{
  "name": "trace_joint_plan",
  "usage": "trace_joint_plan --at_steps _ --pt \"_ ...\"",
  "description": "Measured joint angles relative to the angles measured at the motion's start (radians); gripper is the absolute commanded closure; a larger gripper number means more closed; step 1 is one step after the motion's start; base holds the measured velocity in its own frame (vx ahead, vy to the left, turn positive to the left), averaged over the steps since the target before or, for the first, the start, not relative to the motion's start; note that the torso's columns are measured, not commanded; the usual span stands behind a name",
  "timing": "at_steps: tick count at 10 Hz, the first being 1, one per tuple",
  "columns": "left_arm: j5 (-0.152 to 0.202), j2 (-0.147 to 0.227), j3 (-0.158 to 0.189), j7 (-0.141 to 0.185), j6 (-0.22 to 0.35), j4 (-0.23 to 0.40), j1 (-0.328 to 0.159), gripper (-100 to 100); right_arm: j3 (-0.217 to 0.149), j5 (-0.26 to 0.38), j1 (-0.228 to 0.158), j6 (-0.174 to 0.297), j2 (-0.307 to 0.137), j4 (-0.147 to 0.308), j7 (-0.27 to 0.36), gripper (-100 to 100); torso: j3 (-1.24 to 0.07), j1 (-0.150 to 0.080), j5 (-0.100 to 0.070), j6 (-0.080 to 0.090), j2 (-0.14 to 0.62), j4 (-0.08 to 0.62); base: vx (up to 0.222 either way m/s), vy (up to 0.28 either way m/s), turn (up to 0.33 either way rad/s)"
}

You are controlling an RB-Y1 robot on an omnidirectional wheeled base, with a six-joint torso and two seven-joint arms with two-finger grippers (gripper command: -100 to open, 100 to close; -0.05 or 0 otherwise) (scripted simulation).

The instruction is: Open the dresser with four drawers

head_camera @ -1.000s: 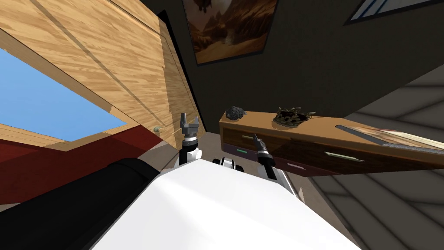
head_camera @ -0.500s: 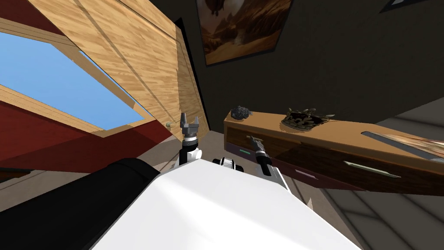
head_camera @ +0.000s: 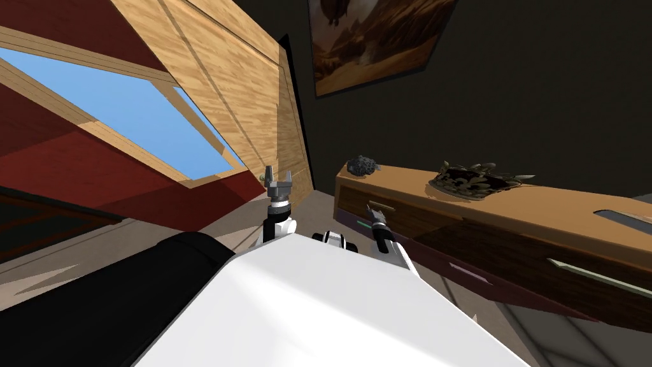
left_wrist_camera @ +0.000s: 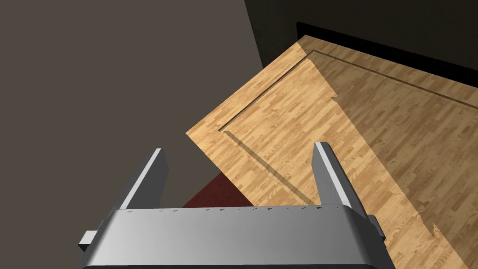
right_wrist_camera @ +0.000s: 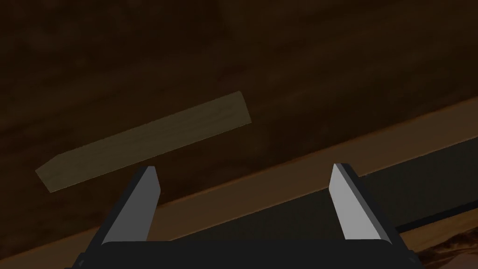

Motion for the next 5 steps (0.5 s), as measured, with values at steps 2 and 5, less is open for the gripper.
trace_joint_plan --at_steps 2,5 --pt "0.0 0.0 0.0 0.0 0.0 0.0 0.0 0 0.014 0.056 -0.018 0.048 -0.005 0.038 0.024 -100 0.0 -0.001 0.0 0.0 0.0 0.0 -0.041 0.012 0.183" --pt "0.0 0.0 0.0 0.0 0.0 0.0 0.0 0 0.029 0.133 -0.042 0.122 -0.012 0.096 0.056 -100 0.0 -0.001 0.0 0.001 0.0 0.0 -0.038 0.016 0.2"
